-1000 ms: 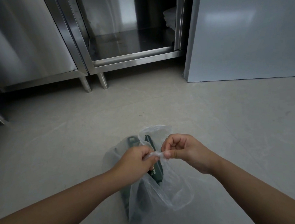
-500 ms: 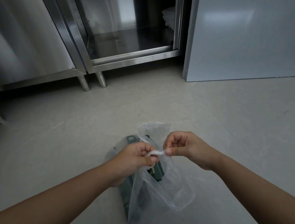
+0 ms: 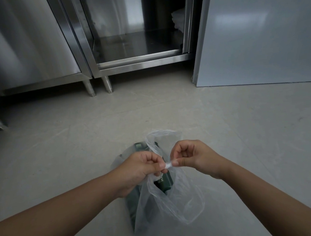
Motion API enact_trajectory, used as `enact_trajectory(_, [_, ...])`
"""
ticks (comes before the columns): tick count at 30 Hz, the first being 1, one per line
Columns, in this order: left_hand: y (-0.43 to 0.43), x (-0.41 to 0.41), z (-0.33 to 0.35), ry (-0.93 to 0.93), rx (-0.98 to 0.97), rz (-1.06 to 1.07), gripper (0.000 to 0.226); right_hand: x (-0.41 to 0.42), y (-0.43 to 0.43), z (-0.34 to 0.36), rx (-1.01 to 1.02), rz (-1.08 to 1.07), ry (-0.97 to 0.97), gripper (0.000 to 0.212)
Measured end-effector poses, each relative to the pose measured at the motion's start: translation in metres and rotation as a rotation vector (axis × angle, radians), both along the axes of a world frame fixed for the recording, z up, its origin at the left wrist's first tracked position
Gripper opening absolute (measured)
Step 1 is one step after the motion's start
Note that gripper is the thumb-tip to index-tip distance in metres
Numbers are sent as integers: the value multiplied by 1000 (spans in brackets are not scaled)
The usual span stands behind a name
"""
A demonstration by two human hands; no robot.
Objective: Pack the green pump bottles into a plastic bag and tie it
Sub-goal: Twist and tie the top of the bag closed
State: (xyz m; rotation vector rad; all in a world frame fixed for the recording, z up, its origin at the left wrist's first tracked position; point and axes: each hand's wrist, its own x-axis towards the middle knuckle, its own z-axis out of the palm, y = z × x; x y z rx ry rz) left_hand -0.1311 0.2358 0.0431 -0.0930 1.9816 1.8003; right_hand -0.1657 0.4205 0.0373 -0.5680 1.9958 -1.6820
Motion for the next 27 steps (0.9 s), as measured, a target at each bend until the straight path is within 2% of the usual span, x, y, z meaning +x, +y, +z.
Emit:
enact_trajectory(9, [-2,4,0,18,-14,55,13,1,-4,-3,60,10,35,21])
enact_trajectory(16, [-3,1,-3,-29,29,180,16,0,-2,-10,4,-83,12,14])
enact_trajectory(27, [-19,-7,-14,3,-77,310,21,-4,17,-30,75,-306,-51,19])
